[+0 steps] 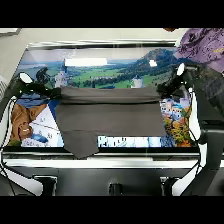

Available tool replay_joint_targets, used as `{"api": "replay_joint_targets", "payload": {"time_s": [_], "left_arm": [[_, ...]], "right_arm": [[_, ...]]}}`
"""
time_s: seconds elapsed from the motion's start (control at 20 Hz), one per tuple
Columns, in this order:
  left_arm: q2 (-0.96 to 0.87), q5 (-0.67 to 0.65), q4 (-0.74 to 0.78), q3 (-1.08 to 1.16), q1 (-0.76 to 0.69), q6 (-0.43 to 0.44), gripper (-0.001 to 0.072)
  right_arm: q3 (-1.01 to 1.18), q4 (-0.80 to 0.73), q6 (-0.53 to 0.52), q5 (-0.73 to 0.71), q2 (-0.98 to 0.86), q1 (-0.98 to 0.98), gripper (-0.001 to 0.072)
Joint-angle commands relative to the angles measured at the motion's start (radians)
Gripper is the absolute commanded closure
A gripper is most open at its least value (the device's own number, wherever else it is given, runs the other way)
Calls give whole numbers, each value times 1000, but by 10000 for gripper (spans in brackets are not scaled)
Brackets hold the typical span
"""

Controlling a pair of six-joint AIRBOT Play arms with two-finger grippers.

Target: Fold the clothes and pants, and hang the long-sleeved shirts on hangers.

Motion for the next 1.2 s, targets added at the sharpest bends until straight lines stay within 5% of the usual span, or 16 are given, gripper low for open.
{"api": "replay_joint_targets", "payload": {"time_s": [0.0,0.35,0.45,0.6,0.65,0.75,0.9,0.95,1.05,1.15], "left_arm": [[-35,-119,0,0,-1,-35,692],[-45,-121,0,0,-4,-42,690],[-45,-125,-1,0,-4,-61,651],[-45,-124,-4,0,-4,-80,650],[-45,-125,-3,0,-5,-80,589],[-43,-126,-4,3,-5,-103,-8],[-29,-128,-3,26,-3,-103,5],[-16,-129,-3,39,1,-103,4],[27,-158,1,71,27,-101,4],[92,-228,8,64,78,-79,4]], "right_arm": [[0,60,-1,67,-18,0,678],[0,59,0,114,-47,0,677],[0,62,0,122,-51,0,613],[0,66,0,134,-52,0,612],[0,66,0,139,-52,0,582],[0,66,6,145,-52,0,499],[0,66,18,152,-44,0,490],[0,65,15,155,-35,0,443],[0,29,-48,169,9,-1,139],[0,-1,-85,160,81,-22,145]]}}
